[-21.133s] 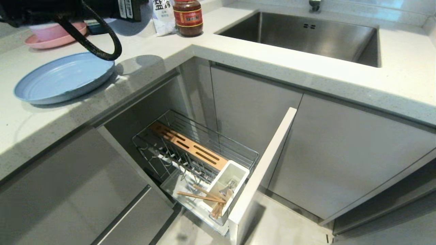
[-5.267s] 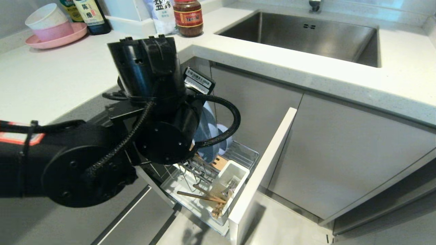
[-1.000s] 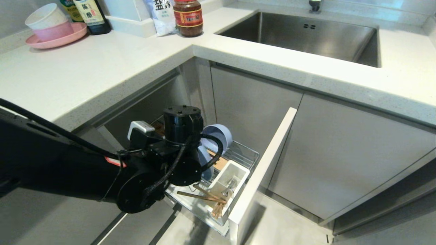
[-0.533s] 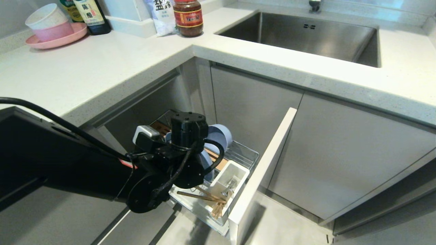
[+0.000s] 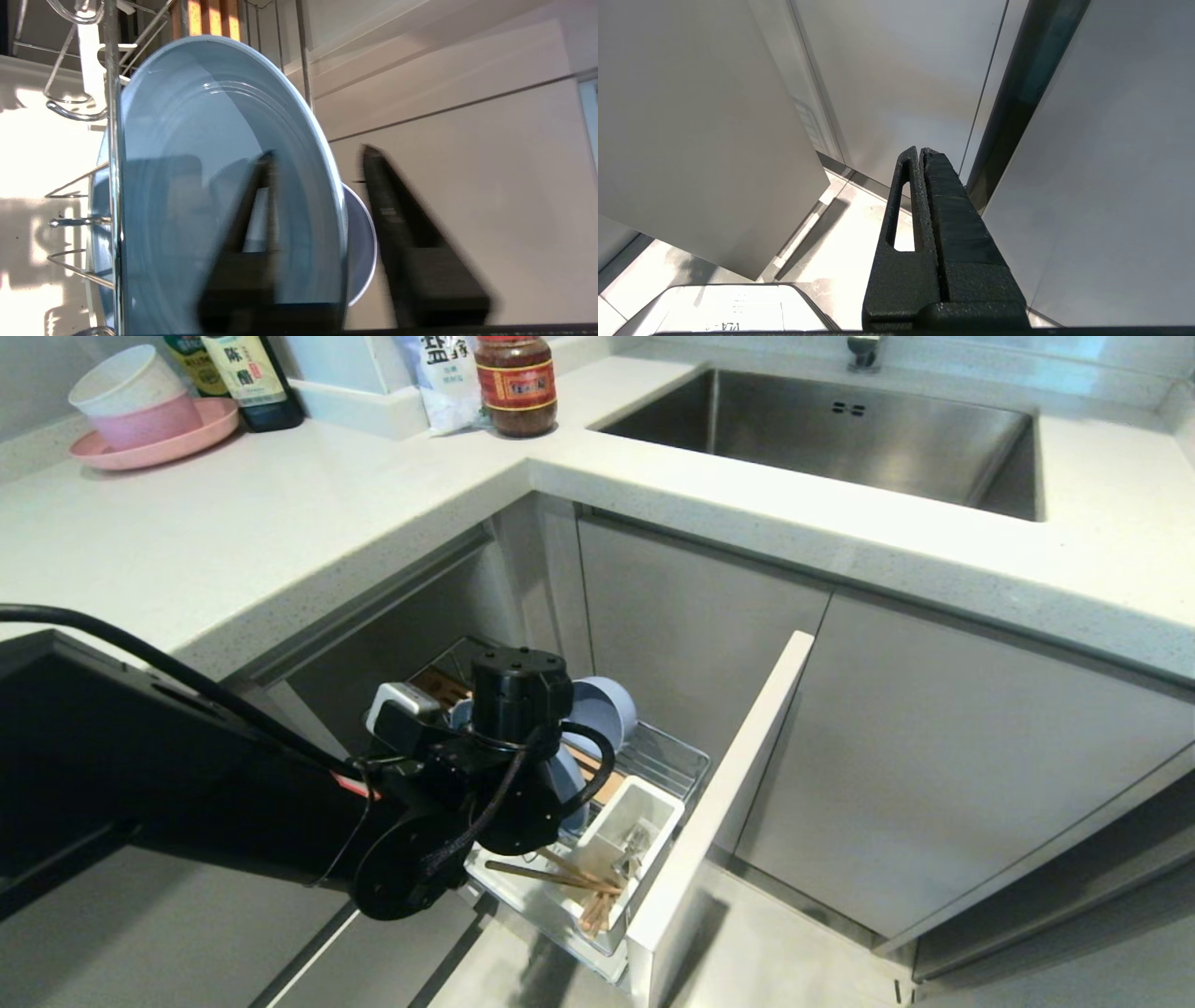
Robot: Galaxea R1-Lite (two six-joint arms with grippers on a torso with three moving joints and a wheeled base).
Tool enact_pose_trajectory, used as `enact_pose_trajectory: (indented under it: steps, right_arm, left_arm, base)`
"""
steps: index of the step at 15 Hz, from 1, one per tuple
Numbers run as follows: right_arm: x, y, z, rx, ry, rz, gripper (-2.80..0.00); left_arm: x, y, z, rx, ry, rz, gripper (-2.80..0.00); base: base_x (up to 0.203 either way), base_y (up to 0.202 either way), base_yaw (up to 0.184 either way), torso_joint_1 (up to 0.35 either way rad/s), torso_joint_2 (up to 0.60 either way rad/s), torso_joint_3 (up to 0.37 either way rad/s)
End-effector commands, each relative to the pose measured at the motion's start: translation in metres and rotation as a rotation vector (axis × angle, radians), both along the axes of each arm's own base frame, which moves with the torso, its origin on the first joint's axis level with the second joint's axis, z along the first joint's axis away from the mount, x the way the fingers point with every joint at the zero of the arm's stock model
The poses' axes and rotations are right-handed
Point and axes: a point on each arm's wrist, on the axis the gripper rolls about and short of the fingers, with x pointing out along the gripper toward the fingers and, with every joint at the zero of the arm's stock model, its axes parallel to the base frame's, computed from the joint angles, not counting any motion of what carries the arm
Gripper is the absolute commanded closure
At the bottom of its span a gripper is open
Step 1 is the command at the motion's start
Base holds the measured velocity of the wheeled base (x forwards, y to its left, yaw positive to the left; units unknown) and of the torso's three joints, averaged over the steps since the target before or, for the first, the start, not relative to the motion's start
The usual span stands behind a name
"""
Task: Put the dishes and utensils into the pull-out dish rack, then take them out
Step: Pick up the plate and place it in the cupboard, then take the plate out of the cupboard
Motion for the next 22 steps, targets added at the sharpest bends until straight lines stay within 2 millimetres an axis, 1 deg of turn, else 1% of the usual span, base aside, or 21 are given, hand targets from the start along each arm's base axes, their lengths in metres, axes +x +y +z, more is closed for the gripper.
enact_pose_trajectory:
  steps: [1, 3, 7, 9, 14, 15, 17, 19, 22]
  right_arm:
    - [0.0, 0.0, 0.0, 0.001, -0.003, 0.0, 0.0]
    - [0.0, 0.0, 0.0, 0.0, -0.003, 0.0, 0.0]
    - [0.0, 0.0, 0.0, 0.001, -0.003, 0.0, 0.0]
    - [0.0, 0.0, 0.0, 0.0, -0.003, 0.0, 0.0]
    - [0.0, 0.0, 0.0, 0.0, -0.003, 0.0, 0.0]
    - [0.0, 0.0, 0.0, 0.0, -0.003, 0.0, 0.0]
    - [0.0, 0.0, 0.0, 0.0, -0.003, 0.0, 0.0]
    - [0.0, 0.0, 0.0, 0.001, -0.003, 0.0, 0.0]
    - [0.0, 0.0, 0.0, 0.001, -0.003, 0.0, 0.0]
  left_arm:
    - [-0.001, 0.0, 0.002, -0.01, -0.011, 0.005, -2.8]
    - [-0.002, 0.0, 0.004, -0.009, -0.013, 0.004, -2.8]
    - [-0.014, -0.002, 0.013, 0.011, 0.011, -0.023, -2.8]
    - [-0.025, -0.001, 0.022, 0.03, 0.031, -0.044, -2.8]
    - [-0.057, 0.008, 0.064, 0.021, 0.017, -0.094, -2.8]
    - [-0.064, 0.01, 0.071, 0.022, 0.012, -0.107, 0.0]
    - [-0.075, 0.015, 0.084, 0.026, -0.005, -0.13, 0.0]
    - [-0.091, 0.026, 0.107, 0.002, -0.054, -0.153, 0.0]
    - [-0.116, 0.044, 0.135, 0.071, -0.099, -0.195, 0.0]
  base:
    - [0.0, 0.0, 0.0, 0.0, 0.0, 0.0]
    - [0.0, 0.0, 0.0, 0.0, 0.0, 0.0]
    - [0.0, 0.0, 0.0, 0.0, 0.0, 0.0]
    - [0.0, 0.0, 0.0, 0.0, 0.0, 0.0]
    - [0.0, 0.0, 0.0, 0.0, 0.0, 0.0]
    - [0.0, 0.0, 0.0, 0.0, 0.0, 0.0]
    - [0.0, 0.0, 0.0, 0.0, 0.0, 0.0]
    - [0.0, 0.0, 0.0, 0.0, 0.0, 0.0]
    - [0.0, 0.0, 0.0, 0.0, 0.0, 0.0]
